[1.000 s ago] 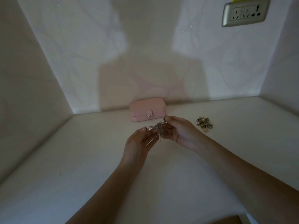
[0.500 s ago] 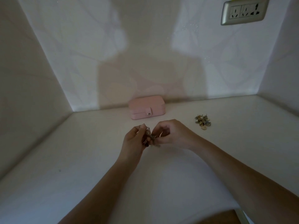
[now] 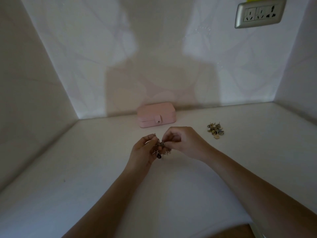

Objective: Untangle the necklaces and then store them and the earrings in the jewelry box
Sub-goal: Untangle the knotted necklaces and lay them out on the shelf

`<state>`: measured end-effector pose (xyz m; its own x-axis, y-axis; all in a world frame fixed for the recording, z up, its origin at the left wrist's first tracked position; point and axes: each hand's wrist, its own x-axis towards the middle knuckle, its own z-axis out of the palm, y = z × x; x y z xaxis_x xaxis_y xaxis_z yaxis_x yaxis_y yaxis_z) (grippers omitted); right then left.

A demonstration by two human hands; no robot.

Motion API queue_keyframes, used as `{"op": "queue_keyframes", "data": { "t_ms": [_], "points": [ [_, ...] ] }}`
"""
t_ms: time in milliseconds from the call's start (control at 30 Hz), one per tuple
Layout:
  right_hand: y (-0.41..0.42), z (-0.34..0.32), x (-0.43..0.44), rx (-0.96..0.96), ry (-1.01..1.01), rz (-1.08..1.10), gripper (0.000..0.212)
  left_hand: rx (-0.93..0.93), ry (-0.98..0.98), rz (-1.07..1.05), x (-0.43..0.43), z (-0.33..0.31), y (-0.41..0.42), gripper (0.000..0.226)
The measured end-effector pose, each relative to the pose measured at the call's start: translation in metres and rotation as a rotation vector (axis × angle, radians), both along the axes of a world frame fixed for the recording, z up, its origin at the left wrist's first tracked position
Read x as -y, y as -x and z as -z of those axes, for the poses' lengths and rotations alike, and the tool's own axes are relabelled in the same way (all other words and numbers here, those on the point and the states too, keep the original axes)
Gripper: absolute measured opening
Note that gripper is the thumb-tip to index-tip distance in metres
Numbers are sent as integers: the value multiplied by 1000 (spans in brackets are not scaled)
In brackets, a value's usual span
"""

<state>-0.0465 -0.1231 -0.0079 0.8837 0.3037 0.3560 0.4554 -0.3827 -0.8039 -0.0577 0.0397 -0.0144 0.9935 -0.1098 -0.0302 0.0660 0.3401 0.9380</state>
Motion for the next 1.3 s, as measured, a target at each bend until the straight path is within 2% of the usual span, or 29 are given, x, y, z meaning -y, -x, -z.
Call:
{"op": "queue_keyframes", "data": {
  "t_ms": [67,133,200,300,400,533,567,633,767,933,1067,1200,1300],
  "points": [
    [0,1,0,43,117,19,8,-10,8,17,-1,1,0,9],
    [2,-1,-1,56,141,30,9,-6,-15,27,-1,2,1,13],
    [3,-5,-2,20,56,23,15,13,-106,3,-2,3,1,19],
    [2,-11,2,-47,-98,4,16,130,-347,-29,-5,6,-3,30],
    [2,-12,2,-101,-226,1,5,229,-429,-11,-4,4,2,21],
    [5,-13,-1,-197,-299,-56,2,329,-500,0,1,5,6,4],
    [5,-13,-1,-223,-322,-80,9,340,-509,-15,2,5,7,5],
    [5,-12,-2,-253,-315,-110,16,336,-473,-32,4,6,8,11],
    [6,-11,-1,-267,-179,-88,12,281,-375,25,6,7,9,16],
    [7,-14,1,-272,-231,-125,10,220,-270,62,2,5,8,16],
    [6,-14,2,-313,-234,-173,11,182,-228,1,-1,3,5,10],
    [4,-11,1,-170,-119,-36,19,182,-200,2,1,1,6,6],
    [5,-10,-1,-24,-29,41,13,204,-218,27,3,1,8,10]
  ]
}}
